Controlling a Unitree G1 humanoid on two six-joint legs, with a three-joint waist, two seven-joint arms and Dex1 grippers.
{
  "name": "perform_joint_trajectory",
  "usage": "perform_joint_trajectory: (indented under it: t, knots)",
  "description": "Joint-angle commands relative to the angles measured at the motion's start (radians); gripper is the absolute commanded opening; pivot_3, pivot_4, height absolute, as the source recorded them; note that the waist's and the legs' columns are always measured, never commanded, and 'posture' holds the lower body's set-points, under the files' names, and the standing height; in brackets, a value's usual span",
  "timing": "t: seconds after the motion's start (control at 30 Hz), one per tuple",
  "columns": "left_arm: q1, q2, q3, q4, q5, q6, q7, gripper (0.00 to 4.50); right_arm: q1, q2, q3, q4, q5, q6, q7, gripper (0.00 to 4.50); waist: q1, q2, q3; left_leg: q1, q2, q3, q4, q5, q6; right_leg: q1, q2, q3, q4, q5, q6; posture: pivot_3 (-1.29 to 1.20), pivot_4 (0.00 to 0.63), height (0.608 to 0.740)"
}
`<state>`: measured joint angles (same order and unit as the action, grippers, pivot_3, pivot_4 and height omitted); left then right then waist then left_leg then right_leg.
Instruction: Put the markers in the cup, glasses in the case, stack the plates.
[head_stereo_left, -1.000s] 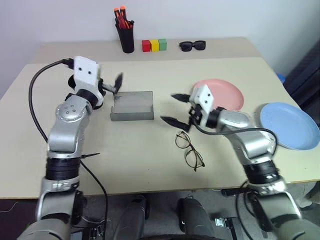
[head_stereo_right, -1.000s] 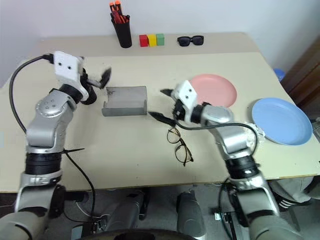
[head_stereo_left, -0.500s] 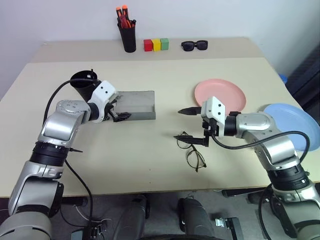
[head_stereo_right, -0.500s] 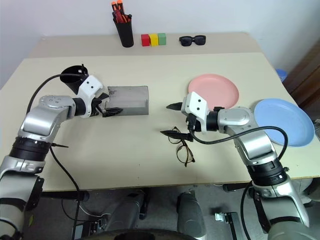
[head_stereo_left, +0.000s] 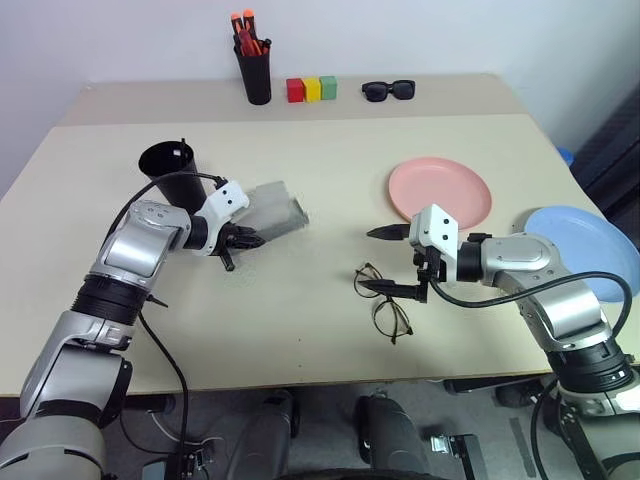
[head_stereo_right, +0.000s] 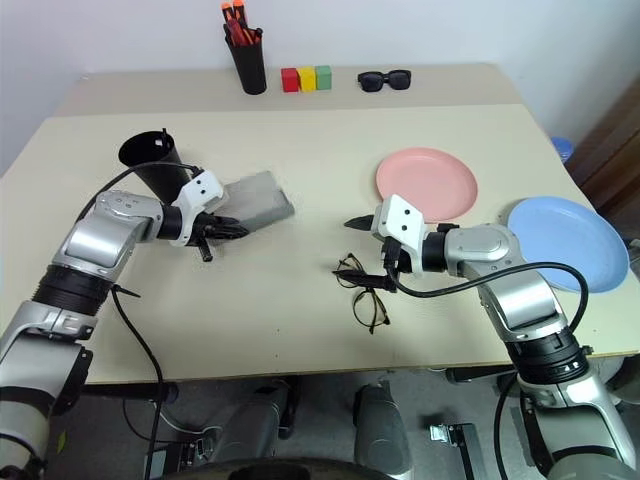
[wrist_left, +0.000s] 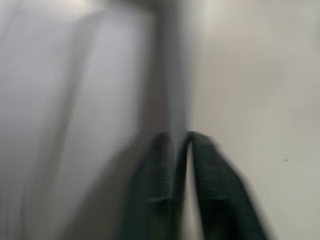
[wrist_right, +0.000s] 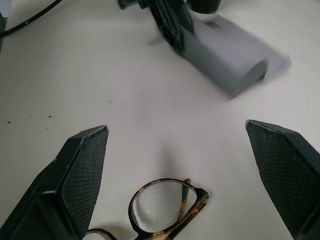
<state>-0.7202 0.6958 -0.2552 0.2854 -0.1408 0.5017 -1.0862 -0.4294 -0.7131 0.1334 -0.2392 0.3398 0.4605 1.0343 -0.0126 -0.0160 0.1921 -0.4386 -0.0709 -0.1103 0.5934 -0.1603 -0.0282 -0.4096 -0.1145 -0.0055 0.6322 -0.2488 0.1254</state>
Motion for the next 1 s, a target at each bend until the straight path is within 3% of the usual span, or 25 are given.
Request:
perform_joint_trajectory:
  t: [0.03,0.27,0.43,0.53,0.63,0.8,1.0]
  knots:
    - [0.054,0.012,0.031,-0.112,-0.026,-0.077,-0.043,0.03,0.000,-0.024,-0.043,-0.025,0.006,0.033,-0.022,4.50,0.000,0.000,0.000,0.000,0.000,0.000,0.000,0.000,0.000,0.000,-0.001,0.000,0.000,0.000,0.000,0.00,0.150,0.740]
    - [0.215,0.097,0.012,-0.410,-0.095,0.006,-0.161,0.03,0.009,-0.058,-0.057,-0.034,0.014,0.072,-0.019,4.50,-0.001,0.000,0.000,-0.001,0.000,0.000,0.000,0.000,0.000,-0.001,-0.001,0.000,0.000,0.000,0.000,0.00,0.150,0.740]
    - [0.241,0.109,-0.001,-0.465,-0.101,0.011,-0.180,0.03,0.022,-0.080,-0.067,-0.051,0.036,0.143,-0.021,4.50,0.003,0.000,0.000,-0.001,0.000,0.000,0.001,0.000,0.001,0.000,-0.001,0.000,0.000,-0.002,-0.004,0.00,0.150,0.740]
    - [0.235,0.099,0.007,-0.453,-0.106,-0.002,-0.188,0.91,0.030,-0.091,-0.077,-0.063,0.056,0.202,-0.030,4.50,0.002,0.000,0.000,-0.001,0.000,0.000,0.002,0.000,0.001,0.000,-0.001,0.000,0.000,-0.002,-0.003,0.00,0.150,0.740]
    - [0.217,0.066,0.029,-0.438,-0.076,-0.057,-0.124,2.39,0.063,-0.094,-0.149,-0.091,0.145,0.325,-0.048,4.50,0.003,0.000,0.000,-0.001,0.000,0.000,0.001,-0.001,0.001,0.000,-0.001,0.000,0.000,-0.002,-0.003,0.00,0.150,0.740]
    - [0.238,-0.016,0.127,-0.452,-0.115,-0.078,0.016,2.39,0.130,-0.092,-0.194,-0.117,0.191,0.422,-0.098,4.50,0.004,0.000,0.000,-0.002,0.000,0.000,0.003,-0.001,0.002,0.000,-0.002,0.000,-0.001,-0.002,-0.003,0.00,0.150,0.740]
    - [0.507,-0.080,0.296,-0.675,-0.225,-0.118,0.114,2.39,0.133,-0.020,-0.220,-0.149,0.292,0.631,-0.221,4.50,-0.004,0.002,0.000,-0.001,0.001,0.001,0.002,-0.002,0.003,-0.001,-0.003,0.001,0.000,0.000,0.000,0.00,0.150,0.740]
